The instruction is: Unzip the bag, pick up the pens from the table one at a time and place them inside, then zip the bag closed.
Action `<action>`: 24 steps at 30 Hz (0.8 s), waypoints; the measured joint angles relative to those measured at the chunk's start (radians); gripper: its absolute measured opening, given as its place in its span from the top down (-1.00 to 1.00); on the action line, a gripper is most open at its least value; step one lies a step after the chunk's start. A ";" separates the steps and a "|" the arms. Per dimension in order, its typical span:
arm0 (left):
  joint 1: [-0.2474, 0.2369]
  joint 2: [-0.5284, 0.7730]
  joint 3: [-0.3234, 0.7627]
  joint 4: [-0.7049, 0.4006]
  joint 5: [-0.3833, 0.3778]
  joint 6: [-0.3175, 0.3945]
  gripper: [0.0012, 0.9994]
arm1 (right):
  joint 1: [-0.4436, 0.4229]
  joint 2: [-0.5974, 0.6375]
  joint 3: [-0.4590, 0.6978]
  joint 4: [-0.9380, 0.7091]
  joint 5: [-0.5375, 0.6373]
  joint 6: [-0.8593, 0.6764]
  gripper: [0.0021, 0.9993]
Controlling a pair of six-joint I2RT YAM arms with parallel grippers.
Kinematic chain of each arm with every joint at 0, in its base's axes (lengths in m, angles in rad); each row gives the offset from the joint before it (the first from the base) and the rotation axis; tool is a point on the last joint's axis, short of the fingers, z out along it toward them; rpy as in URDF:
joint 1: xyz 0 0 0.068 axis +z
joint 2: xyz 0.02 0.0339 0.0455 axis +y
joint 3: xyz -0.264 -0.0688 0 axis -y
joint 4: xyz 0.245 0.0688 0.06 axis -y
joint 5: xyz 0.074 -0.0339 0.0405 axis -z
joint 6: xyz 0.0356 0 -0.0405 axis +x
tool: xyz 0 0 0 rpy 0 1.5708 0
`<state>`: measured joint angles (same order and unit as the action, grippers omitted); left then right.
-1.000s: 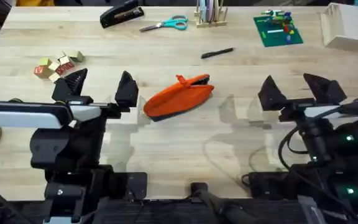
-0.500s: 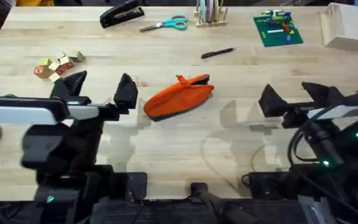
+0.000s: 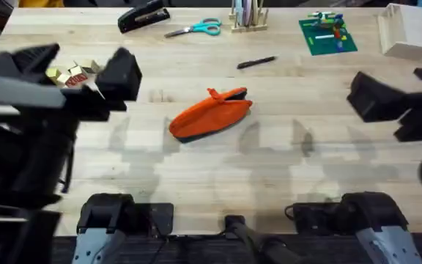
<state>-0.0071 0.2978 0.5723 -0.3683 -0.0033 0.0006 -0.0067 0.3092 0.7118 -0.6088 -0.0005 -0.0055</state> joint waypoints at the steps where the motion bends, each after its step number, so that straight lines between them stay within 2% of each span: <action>1: 0.000 0.026 0.032 -0.013 0.011 0.000 -0.99 | 0.000 0.028 0.039 -0.023 0.000 0.000 -0.99; 10: 0.000 0.228 0.303 -0.228 0.118 0.000 -0.99 | 0.000 0.210 0.345 -0.217 0.000 -0.002 -1.00; 11: 0.000 0.278 0.370 -0.292 0.150 0.000 -0.99 | 0.000 0.235 0.389 -0.254 0.000 -0.002 -1.00; 12: 0.000 0.295 0.391 -0.313 0.165 0.000 -0.99 | 0.000 0.239 0.395 -0.260 0.000 -0.002 -1.00; 13: 0.000 0.346 0.448 -0.380 0.237 0.004 -0.99 | 0.000 0.240 0.399 -0.283 0.000 -0.002 -1.00; 17: 0.000 0.389 0.467 -0.449 0.334 0.045 -0.99 | 0.000 0.241 0.399 -0.293 0.000 -0.003 -1.00; 18: 0.000 0.419 0.467 -0.511 0.418 0.105 -0.99 | 0.000 0.241 0.399 -0.293 0.000 -0.007 -1.00; 19: 0.000 0.429 0.467 -0.537 0.455 0.140 -0.99 | 0.000 0.241 0.399 -0.292 0.000 -0.008 -1.00; 24: 0.000 0.467 0.467 -0.685 0.586 0.332 -0.99 | 0.000 0.241 0.399 -0.292 0.000 -0.014 -1.00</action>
<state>-0.0071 0.7653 1.0389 -1.0530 0.5827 0.3325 -0.0067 0.5499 1.1110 -0.9012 -0.0002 -0.0196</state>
